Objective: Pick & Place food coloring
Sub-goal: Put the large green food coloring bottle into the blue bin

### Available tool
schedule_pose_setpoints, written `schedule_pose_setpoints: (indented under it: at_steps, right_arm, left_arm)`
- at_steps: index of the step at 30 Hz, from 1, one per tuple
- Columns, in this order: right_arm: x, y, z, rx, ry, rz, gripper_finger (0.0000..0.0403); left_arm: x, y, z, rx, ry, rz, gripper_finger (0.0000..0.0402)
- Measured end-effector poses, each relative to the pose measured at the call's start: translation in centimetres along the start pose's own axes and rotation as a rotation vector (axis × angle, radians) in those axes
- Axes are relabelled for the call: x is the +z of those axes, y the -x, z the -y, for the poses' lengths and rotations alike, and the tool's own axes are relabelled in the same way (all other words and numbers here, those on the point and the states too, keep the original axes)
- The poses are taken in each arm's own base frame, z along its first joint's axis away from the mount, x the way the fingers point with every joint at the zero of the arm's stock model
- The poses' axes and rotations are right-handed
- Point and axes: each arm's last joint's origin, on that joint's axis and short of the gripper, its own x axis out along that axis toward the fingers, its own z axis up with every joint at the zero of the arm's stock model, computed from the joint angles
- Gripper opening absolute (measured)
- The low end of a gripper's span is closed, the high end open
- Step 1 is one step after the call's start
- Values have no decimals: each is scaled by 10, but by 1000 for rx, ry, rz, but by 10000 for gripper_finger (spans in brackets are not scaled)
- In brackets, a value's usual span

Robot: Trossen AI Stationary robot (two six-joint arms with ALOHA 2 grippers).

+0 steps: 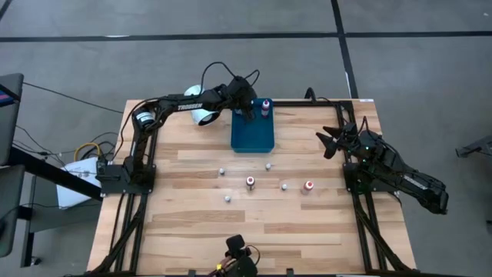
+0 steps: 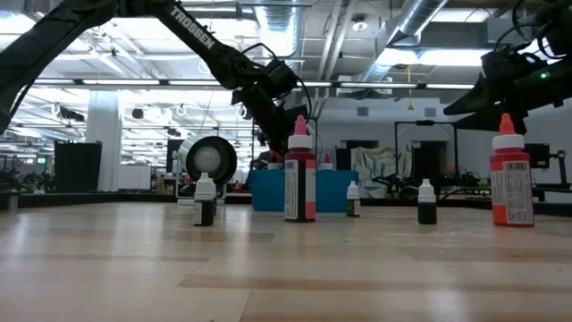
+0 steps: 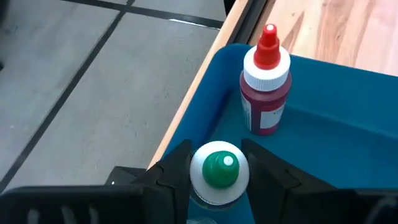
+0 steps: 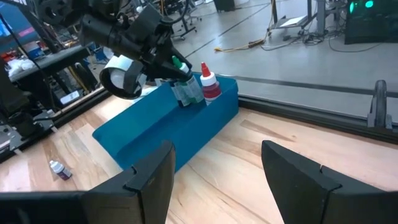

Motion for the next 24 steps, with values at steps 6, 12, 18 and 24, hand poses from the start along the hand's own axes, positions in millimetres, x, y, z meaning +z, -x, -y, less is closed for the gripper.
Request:
schedule_pose_setpoints:
  at_steps: [6, 12, 18, 24]
  right_arm:
    - [0, 0, 0, 0, 0, 0, 225]
    - [0, 0, 0, 0, 0, 0, 225]
    - [0, 0, 0, 0, 0, 0, 225]
    - [0, 0, 0, 1, 0, 0, 225]
  left_arm:
    - [-2, 0, 0, -6, -2, -24, 119]
    - [-3, 0, 1, -9, -3, -32, 122]
    - [-3, 0, 1, -8, -3, -31, 143]
    - [-3, 0, 1, -7, -2, -28, 170]
